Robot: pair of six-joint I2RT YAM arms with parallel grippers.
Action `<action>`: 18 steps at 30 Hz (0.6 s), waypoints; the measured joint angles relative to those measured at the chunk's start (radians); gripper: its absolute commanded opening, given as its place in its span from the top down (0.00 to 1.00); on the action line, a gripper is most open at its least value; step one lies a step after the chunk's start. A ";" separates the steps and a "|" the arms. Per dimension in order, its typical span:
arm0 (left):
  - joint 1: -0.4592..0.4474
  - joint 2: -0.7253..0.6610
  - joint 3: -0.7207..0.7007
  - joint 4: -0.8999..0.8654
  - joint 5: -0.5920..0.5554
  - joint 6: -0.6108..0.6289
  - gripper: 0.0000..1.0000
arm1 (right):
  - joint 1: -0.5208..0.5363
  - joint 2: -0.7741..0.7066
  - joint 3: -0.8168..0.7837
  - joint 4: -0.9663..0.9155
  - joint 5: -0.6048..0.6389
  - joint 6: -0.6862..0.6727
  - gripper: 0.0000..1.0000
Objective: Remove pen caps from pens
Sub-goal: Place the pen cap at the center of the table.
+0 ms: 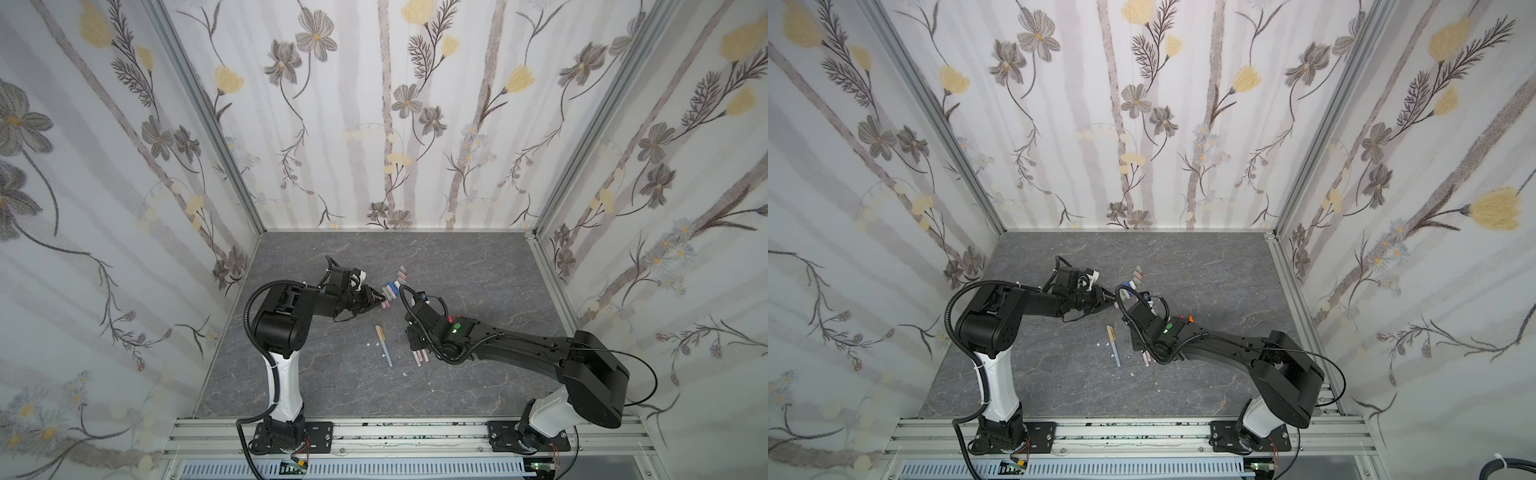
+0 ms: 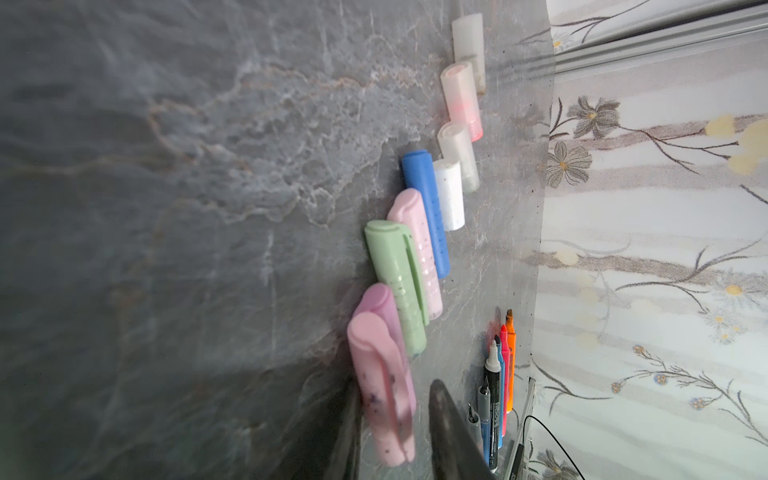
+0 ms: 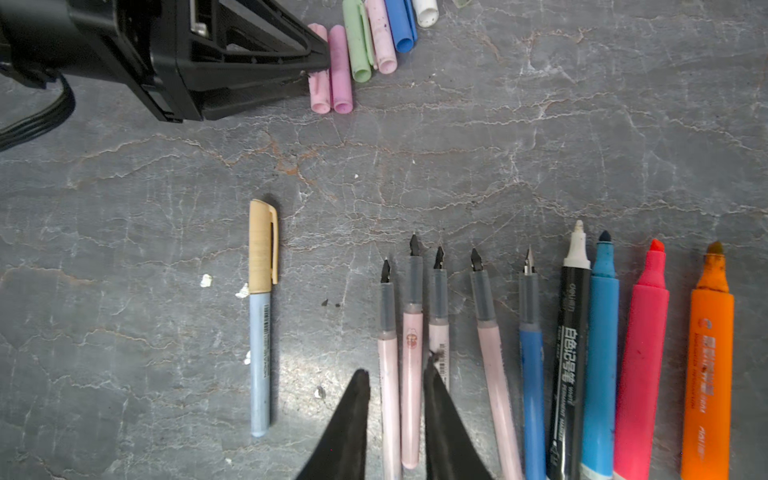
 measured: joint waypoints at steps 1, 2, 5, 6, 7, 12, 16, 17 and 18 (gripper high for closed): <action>0.002 -0.007 0.000 -0.008 -0.001 0.000 0.70 | 0.002 0.002 0.001 0.004 -0.003 -0.005 0.75; 0.005 -0.016 0.000 -0.018 -0.001 0.001 0.70 | 0.003 0.006 0.003 0.005 -0.004 -0.007 0.75; 0.019 -0.051 -0.014 -0.027 0.000 0.008 0.70 | 0.006 0.023 0.012 0.014 -0.013 -0.010 0.75; 0.026 -0.064 -0.024 -0.030 0.000 0.010 0.70 | 0.008 0.029 0.016 0.015 -0.017 -0.014 0.75; 0.032 -0.076 -0.032 -0.036 0.000 0.013 0.70 | 0.010 0.035 0.021 0.016 -0.023 -0.018 0.75; 0.062 -0.154 -0.069 -0.068 0.001 0.031 0.69 | 0.032 0.106 0.062 0.033 -0.054 -0.027 0.75; 0.087 -0.224 -0.088 -0.096 0.003 0.042 0.69 | 0.054 0.156 0.100 0.047 -0.076 -0.036 0.73; 0.093 -0.237 -0.092 -0.102 0.003 0.047 0.69 | 0.059 0.165 0.106 0.048 -0.082 -0.040 0.73; 0.100 -0.252 -0.097 -0.111 0.003 0.050 0.69 | 0.066 0.177 0.115 0.049 -0.084 -0.043 0.72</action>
